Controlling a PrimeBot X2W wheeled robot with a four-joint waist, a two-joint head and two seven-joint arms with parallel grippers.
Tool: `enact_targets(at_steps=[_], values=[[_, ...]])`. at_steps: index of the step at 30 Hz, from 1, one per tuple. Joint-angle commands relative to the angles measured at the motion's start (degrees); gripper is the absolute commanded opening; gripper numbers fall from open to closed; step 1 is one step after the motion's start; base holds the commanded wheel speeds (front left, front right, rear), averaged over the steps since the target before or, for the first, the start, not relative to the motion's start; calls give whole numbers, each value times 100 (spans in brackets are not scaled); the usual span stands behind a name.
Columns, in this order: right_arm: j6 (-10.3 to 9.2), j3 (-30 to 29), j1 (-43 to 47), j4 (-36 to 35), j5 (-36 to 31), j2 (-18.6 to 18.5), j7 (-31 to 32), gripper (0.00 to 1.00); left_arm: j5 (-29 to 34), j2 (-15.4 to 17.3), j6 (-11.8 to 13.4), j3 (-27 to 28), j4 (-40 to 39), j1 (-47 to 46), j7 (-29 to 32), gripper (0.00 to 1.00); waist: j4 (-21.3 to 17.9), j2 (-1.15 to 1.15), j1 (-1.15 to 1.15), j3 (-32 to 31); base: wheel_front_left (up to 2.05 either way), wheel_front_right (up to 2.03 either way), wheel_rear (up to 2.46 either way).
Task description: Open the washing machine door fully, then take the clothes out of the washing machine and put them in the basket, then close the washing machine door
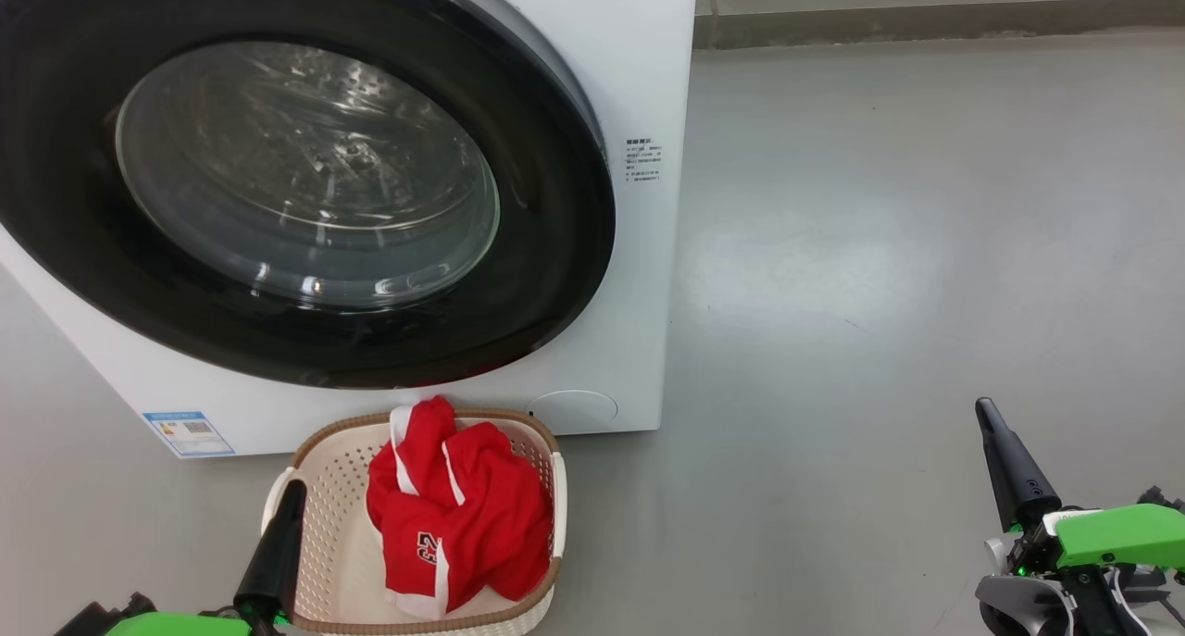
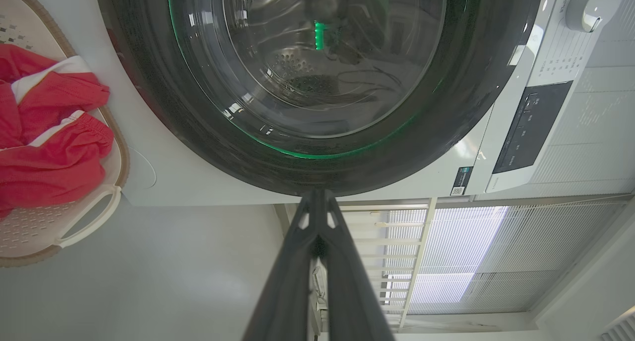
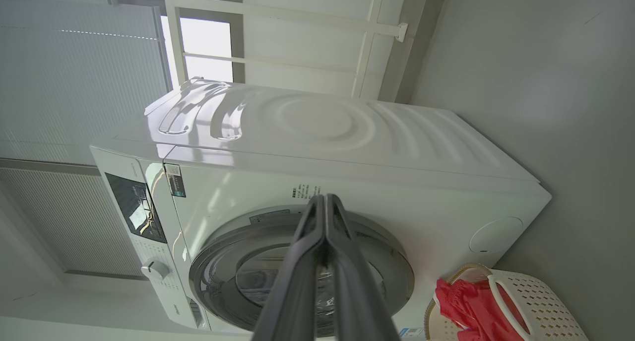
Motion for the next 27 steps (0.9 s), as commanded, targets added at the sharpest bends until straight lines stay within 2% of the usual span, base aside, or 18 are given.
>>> enact_targets(at_steps=[1, 27], values=[[-3, 117, -239, -158, -13, -56, 17, 0, -42, 44, -41, 214, -113, -262, 31, 0, 0, 0, 0, 0, 0, 0, 0], [-3, 88, -241, -157, -38, -35, 41, 0, -36, 39, -41, 222, -113, -263, 37, 0, 0, 0, 0, 0, 0, 0, 0]])
